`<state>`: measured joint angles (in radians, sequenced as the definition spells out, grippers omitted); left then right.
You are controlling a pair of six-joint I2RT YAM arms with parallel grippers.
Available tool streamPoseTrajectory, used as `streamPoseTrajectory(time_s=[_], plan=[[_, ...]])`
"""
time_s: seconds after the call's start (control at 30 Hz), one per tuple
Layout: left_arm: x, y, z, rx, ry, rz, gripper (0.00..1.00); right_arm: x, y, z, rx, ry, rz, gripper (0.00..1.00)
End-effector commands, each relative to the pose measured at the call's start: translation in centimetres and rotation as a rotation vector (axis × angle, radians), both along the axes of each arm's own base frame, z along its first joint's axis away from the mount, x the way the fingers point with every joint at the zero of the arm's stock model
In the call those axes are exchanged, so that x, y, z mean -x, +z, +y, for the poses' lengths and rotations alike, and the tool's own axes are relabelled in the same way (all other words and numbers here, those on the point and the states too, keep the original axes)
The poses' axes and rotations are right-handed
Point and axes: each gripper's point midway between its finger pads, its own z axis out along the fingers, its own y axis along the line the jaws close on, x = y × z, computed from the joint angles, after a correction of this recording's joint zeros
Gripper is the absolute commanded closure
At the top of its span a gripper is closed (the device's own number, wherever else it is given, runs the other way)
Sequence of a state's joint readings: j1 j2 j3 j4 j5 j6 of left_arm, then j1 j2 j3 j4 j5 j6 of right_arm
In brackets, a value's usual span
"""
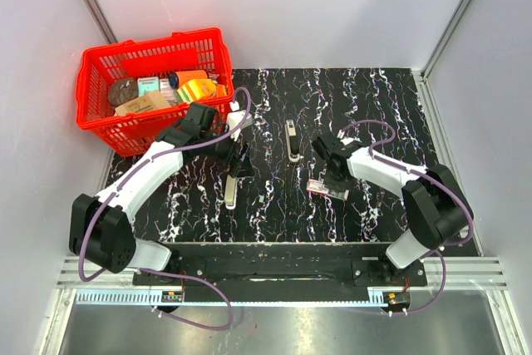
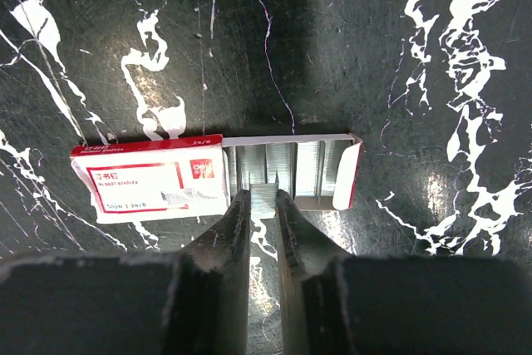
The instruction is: Unload the staples from the stapler
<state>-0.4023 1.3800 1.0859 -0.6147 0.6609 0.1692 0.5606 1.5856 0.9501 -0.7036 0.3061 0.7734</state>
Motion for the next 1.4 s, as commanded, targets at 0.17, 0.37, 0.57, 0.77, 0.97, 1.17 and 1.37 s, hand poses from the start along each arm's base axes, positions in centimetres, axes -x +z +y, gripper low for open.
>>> streamPoseTrajectory(time_s=[0.17,0.37,0.57,0.77,0.97,1.17,1.37], plan=[[-0.3,1.2,-0.3,0.013,-0.016,-0.066,0.11,-1.5,0.5,-0.4,0.020,-0.012,-0.049,1.00],[-0.1,1.1,-0.4,0.013,-0.021,-0.064,0.11,-1.1,0.2,-0.7,0.026,-0.012,-0.041,1.00],[-0.1,1.2,-0.5,0.013,-0.023,-0.067,0.11,-0.8,-0.3,-0.5,0.009,-0.015,-0.029,1.00],[-0.2,1.1,-0.5,0.011,-0.021,-0.060,0.11,-0.6,-0.7,-0.5,0.011,-0.013,-0.019,1.00],[-0.1,1.1,-0.6,0.014,-0.025,-0.057,0.11,-0.7,-0.8,-0.6,0.017,-0.014,-0.019,1.00],[0.0,1.1,-0.7,0.017,-0.027,-0.055,0.11,-0.9,-0.8,-0.4,0.014,-0.011,-0.022,1.00],[0.1,1.1,-0.8,0.019,-0.033,-0.054,0.11,-0.8,-1.0,-0.5,0.015,-0.012,-0.017,0.98]])
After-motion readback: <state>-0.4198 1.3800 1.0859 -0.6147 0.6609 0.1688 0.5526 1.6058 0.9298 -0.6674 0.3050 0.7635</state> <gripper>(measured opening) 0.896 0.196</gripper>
